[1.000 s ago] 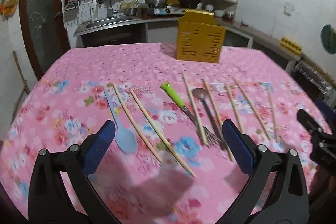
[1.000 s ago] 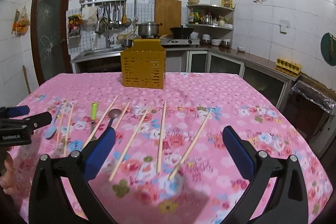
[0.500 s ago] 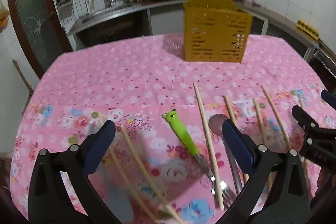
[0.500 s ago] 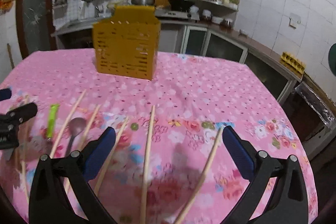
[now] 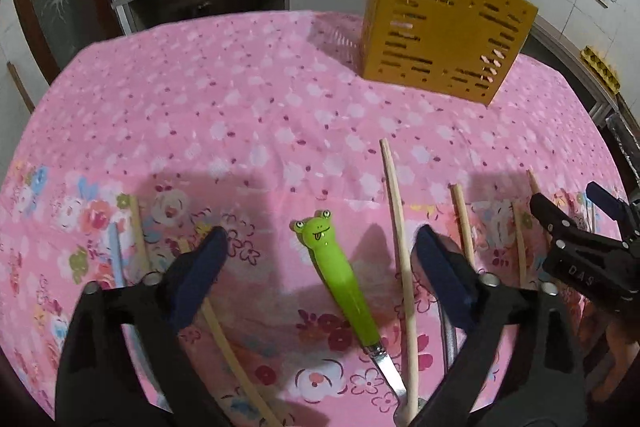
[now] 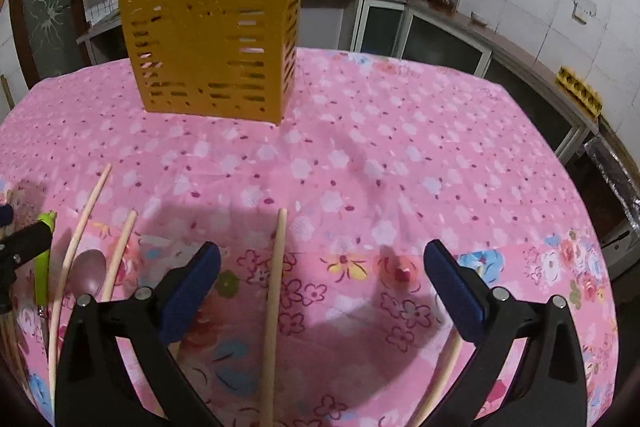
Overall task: Organize utensils
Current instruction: 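Move left tool to the green frog-handled fork while right tool approaches a wooden chopstick, then close left tool on the frog fork handle while right tool closes on the chopstick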
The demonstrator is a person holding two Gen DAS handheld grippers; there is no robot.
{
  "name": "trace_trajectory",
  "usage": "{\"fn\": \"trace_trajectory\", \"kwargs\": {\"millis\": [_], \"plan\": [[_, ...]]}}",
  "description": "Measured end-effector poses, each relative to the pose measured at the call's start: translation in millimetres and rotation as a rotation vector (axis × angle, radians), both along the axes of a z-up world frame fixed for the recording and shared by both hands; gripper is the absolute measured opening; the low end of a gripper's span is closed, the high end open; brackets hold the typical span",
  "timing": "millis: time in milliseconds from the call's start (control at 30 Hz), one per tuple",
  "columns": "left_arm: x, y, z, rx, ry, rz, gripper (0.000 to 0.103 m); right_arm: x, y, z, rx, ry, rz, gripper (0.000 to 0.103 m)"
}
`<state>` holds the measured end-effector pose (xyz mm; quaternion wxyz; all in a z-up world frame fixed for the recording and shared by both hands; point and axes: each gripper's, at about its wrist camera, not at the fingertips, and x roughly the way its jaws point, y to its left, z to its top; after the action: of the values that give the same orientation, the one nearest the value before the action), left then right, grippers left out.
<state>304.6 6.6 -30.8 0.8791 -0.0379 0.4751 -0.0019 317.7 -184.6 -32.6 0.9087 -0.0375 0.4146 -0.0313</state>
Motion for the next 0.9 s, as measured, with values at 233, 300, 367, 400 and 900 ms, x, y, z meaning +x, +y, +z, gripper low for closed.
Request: {"fn": "trace_trajectory", "kwargs": {"millis": [233,300,367,400,900], "plan": [[3.5,0.5,-12.5,-0.022,0.063,-0.006,0.071,2.2,-6.0,-1.7,0.026,0.006,-0.008,0.096],[3.1,-0.6,-12.2,-0.016,0.067,-0.009,0.066,3.3,-7.1,-2.6,0.032,0.012,-0.007,0.086],[2.6,-2.4,-11.8,-0.009,0.071,-0.013,0.063,7.2,-7.5,-6.6,0.042,0.037,-0.004,0.077],[2.5,-2.9,-12.0,-0.003,0.076,-0.014,0.061,9.0,-7.9,-8.4,0.050,0.049,-0.001,0.071],[22.1,-14.1,-9.3,0.042,0.102,-0.074,0.023,15.3,3.4,-8.4,0.072,0.091,0.041,0.038]]}}
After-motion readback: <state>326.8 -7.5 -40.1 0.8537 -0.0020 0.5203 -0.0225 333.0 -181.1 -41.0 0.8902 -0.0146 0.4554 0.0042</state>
